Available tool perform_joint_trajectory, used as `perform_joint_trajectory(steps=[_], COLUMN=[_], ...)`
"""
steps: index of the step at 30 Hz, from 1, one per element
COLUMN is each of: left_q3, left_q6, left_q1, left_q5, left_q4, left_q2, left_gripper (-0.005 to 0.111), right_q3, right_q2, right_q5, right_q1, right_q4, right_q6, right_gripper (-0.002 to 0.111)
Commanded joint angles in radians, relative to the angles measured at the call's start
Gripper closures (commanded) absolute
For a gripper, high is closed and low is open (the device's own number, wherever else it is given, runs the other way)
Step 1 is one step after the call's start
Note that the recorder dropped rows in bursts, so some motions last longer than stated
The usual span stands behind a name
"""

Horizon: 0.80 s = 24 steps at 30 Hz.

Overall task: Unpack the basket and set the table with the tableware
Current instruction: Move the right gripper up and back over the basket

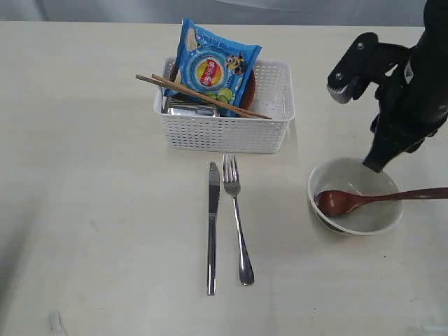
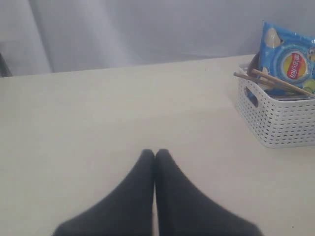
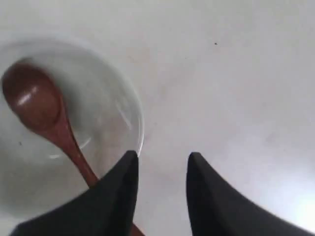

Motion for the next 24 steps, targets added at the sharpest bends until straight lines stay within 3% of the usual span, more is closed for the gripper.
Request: perform_joint_trajectory(steps=[1, 5, 18, 20, 24], left_q3=[0.002, 0.002, 0.002, 0.002, 0.002], left_q6=[0.0, 0.0, 0.0, 0.0, 0.0], left_q1=[-0.003, -0.003, -0.003, -0.003, -0.003], left_q5=[-0.002, -0.002, -0.002, -0.002, -0.002], left_q4=[-0.004, -0.004, -0.004, -0.004, -0.004], left_q2=[-0.005, -0.005, -0.005, -0.005, -0.005], left_gripper=[0.107, 0.107, 0.107, 0.107, 0.107], right_q3=[-0.002, -0.002, -0.002, -0.002, -0.002], right_q2=[0.075, 0.127, 0.235, 0.237, 0.237], right_q5=[-0.007, -0.053, -0.118, -0.118, -0.091], right_q1=[-0.063, -0.071, -0.071, -0.071, -0.071], right_q4=[0.147, 0.218, 0.213, 0.221, 0.232], right_q6=[0.046, 0.01, -0.053, -0.053, -0.053], right_gripper=[0.079, 0.062, 0.063, 0.073, 0.105])
